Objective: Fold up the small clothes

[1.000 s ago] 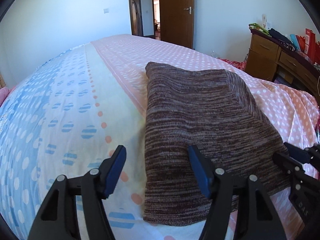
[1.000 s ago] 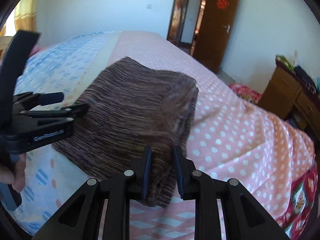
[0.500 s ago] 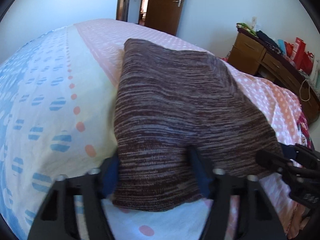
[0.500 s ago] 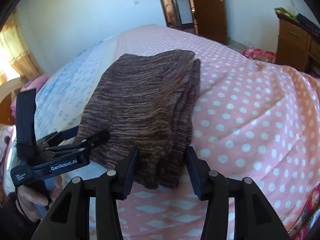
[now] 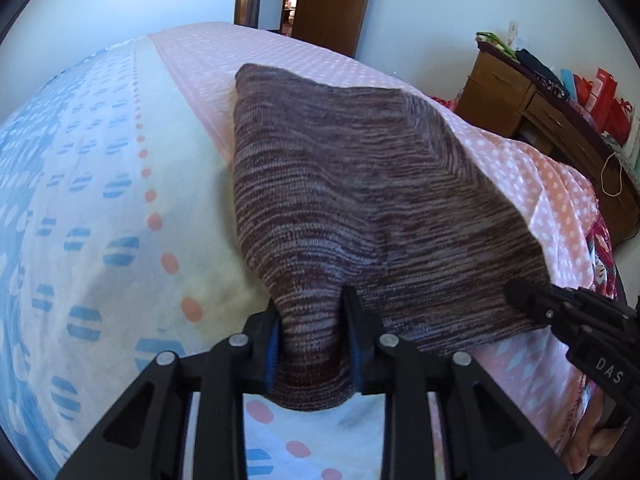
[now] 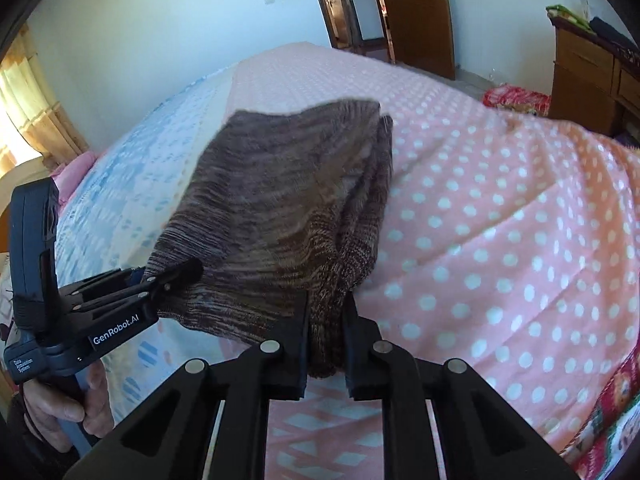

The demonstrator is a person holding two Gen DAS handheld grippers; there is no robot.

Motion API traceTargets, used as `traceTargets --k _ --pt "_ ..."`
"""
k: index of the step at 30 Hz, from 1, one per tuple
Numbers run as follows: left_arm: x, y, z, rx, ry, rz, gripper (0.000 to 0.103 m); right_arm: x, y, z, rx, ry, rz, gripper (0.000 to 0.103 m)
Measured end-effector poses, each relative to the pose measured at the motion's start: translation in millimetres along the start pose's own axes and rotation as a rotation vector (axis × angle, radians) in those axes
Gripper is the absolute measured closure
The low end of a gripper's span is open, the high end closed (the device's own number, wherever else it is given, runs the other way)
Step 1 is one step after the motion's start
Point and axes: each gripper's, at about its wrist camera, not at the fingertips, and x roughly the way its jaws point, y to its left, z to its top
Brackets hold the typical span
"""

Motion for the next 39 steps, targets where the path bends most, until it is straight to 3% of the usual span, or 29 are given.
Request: traceTargets --k 8,19,22,24,28,31,33,39 --pt "-9.6 -0.9 -14.4 0.013 -0.005 0.081 0.047 -14.8 7.2 -10.4 -0.039 0.006 -0.070 0.086" --pt "-37.0 -0.8 -26.0 0.017 -0.024 0.130 0.040 -57.5 21.6 -28.9 -0.136 -0.059 -0.186 0.085" --pt "-50.2 -1.5 -27.9 0.029 -0.057 0.151 0.035 -66.0 26.3 -32.0 -0.155 -0.073 -0.189 0.076" --pt "-60.0 -3.8 -29.0 0.044 -0.091 0.175 0.022 -75.0 29.5 -33.5 -0.169 -0.092 -0.193 0.061" --pt "-82.9 -12.2 -29.9 0.080 -0.167 0.203 0.019 -99.8 36.7 -34.6 -0.196 -0.149 -0.207 0.058" --pt "-100.8 -21.9 -29.8 0.109 -0.229 0.225 0.006 -118.8 39.2 -32.8 -0.198 -0.191 -0.200 0.054" --pt "-108.8 -28.4 -28.0 0.127 -0.256 0.232 0.005 -130.6 42.8 -31.4 -0.201 -0.231 -0.211 0.040" --pt "-132.2 -42.8 -26.5 0.138 -0.292 0.210 0.000 -153.7 56.5 -27.0 -0.222 -0.329 -0.234 0.039"
